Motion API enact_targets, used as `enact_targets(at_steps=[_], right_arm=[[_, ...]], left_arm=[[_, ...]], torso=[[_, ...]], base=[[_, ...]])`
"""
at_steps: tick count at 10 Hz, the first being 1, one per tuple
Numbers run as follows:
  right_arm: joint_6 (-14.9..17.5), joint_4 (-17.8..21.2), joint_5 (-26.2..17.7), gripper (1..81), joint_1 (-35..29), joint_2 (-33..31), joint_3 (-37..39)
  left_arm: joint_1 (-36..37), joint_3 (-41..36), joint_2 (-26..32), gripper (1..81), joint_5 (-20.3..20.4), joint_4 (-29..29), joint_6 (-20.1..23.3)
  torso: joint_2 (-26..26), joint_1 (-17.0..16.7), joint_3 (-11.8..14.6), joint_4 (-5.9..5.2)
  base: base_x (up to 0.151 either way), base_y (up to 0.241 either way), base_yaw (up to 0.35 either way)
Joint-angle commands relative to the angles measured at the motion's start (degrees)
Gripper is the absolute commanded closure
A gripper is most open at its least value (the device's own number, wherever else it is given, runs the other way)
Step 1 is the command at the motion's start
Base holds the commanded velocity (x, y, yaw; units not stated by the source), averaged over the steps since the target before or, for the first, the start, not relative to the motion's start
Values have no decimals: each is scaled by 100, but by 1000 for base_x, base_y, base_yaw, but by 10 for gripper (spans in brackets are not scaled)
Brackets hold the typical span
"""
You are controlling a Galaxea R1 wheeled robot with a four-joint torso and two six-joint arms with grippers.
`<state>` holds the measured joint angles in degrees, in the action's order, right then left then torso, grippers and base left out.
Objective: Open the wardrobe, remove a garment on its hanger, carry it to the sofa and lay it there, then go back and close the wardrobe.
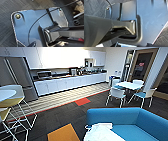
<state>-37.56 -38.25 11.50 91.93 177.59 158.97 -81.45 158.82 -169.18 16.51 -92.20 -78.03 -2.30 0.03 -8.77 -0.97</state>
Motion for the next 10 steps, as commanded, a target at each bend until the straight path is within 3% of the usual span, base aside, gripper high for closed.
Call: enact_targets(at_steps=[1,3,10], right_arm=[[3,2,-227,10,-118,42,-51],[-6,2,-227,10,-117,24,-16],[-67,72,-227,10,93,-723,318]], left_arm=[[238,27,51,10,-200,-62,34],[238,27,-2,10,-420,-53,95],[150,70,367,10,-420,9,34]], torso=[[0,0,-7,0],[-5,-3,109,0],[-5,-3,113,0]], base=[[0,0,308],[0,0,308],[0,0,308]])
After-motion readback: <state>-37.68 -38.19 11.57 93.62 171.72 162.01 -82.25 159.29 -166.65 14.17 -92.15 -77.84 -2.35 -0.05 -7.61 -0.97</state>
